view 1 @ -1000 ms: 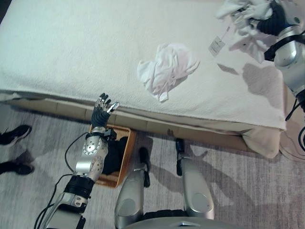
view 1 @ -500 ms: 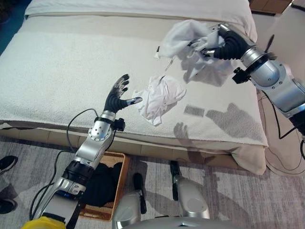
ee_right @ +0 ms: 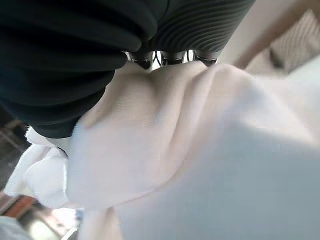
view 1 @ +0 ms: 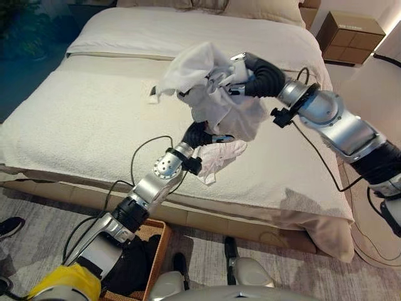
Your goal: Pick up clothes into the bucket
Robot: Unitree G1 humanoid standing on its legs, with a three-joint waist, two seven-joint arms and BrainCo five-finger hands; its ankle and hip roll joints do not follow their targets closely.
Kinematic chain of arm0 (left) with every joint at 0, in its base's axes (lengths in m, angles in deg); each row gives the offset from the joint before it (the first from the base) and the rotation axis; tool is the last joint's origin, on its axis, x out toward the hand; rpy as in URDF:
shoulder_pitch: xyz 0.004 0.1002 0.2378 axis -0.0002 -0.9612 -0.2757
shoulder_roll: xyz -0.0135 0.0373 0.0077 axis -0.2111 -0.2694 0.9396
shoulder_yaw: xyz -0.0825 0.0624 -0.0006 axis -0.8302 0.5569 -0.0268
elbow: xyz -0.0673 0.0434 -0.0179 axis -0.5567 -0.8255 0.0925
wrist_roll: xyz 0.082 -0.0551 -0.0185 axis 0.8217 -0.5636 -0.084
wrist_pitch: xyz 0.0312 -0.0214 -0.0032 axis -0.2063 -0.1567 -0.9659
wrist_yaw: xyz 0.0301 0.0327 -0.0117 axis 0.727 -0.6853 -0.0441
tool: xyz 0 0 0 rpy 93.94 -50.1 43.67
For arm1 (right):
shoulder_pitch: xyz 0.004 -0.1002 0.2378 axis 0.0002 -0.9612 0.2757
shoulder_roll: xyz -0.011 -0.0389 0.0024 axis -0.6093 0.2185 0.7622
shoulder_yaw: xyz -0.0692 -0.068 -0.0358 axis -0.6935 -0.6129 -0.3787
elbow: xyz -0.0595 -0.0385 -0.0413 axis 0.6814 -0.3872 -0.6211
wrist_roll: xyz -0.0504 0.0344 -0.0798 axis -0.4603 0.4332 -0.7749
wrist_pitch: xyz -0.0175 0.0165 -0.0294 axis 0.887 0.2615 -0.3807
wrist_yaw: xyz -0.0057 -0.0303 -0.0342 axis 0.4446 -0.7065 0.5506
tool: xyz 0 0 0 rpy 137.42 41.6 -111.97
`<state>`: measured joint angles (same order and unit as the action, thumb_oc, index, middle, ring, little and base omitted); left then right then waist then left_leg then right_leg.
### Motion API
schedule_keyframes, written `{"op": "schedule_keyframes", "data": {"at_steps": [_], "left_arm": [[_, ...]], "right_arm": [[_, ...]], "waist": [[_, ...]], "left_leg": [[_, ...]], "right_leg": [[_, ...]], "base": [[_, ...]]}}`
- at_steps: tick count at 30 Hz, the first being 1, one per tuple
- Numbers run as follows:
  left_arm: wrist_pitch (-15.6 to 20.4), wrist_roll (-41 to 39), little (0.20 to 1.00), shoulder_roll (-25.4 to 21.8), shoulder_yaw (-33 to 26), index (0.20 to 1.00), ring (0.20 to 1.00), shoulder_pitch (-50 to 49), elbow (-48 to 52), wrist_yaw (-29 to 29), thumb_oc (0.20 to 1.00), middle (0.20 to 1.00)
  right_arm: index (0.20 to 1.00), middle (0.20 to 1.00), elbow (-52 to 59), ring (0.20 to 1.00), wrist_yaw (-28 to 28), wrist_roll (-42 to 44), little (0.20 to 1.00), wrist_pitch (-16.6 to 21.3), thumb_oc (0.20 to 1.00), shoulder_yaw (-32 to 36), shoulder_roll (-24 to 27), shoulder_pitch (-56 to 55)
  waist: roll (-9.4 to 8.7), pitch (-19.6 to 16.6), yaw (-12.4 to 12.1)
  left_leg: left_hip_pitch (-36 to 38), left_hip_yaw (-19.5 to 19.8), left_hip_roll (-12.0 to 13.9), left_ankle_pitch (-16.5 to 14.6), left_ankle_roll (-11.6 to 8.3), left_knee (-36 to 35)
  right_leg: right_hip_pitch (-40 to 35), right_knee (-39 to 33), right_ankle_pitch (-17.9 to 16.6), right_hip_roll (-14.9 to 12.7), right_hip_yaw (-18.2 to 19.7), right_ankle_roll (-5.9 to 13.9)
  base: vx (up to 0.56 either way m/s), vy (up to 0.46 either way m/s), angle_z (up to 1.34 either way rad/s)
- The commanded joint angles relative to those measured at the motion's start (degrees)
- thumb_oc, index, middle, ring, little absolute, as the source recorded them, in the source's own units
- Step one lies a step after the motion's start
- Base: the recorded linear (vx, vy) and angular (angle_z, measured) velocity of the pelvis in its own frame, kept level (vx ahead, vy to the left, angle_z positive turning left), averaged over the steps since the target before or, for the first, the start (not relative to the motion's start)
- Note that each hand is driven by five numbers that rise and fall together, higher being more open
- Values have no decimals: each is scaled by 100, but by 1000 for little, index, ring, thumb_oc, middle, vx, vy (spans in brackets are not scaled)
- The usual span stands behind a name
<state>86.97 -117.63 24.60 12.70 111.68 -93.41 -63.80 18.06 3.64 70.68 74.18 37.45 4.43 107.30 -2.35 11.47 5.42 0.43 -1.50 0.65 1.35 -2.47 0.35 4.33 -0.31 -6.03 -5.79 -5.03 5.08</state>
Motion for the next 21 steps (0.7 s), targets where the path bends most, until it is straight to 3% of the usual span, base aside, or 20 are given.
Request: {"op": "schedule_keyframes", "data": {"at_steps": [1,8,17,18,20,21], "left_arm": [[69,-607,1000,163,267,1000,1000,334,141,-145,1000,1000],[-135,-1654,1000,477,588,1000,1000,403,232,-195,1000,1000],[-236,-2359,1000,668,339,1000,1000,-107,361,-257,1000,1000],[-232,-2375,570,681,275,570,570,-201,368,-248,570,570],[-232,-2418,200,720,108,200,200,-469,361,-264,200,200],[-231,-2418,200,720,108,200,200,-469,362,-264,200,200]], "right_arm": [[200,200,359,200,63,674,200,199,200,24,-92,74],[200,200,518,200,42,1186,200,194,200,25,-463,-149],[200,200,522,200,197,1028,200,239,200,369,-534,-487],[200,200,522,200,236,980,200,258,200,461,-535,-543],[200,200,517,200,322,917,200,289,200,750,-582,-740],[200,200,517,200,322,917,200,289,200,750,-582,-740]], "waist": [[-255,-396,-165],[-268,-549,-177],[-283,-697,-213],[-287,-715,-219],[-294,-764,-229],[-294,-764,-229]], "left_leg": [[-195,74,-35,-443,-111,462],[-68,147,-35,-434,-121,359],[51,187,-29,-442,-123,282],[59,186,-26,-447,-122,283],[85,199,-20,-451,-112,262],[85,199,-20,-451,-112,262]], "right_leg": [[-234,378,489,-257,-187,373],[-405,310,534,-268,-291,376],[-567,217,566,-280,-358,372],[-582,211,569,-280,-362,373],[-601,208,583,-276,-370,366],[-601,208,583,-276,-370,366]], "base": [[48,5,10],[19,0,4],[13,-2,5],[0,0,0],[0,0,0],[0,0,0]]}}
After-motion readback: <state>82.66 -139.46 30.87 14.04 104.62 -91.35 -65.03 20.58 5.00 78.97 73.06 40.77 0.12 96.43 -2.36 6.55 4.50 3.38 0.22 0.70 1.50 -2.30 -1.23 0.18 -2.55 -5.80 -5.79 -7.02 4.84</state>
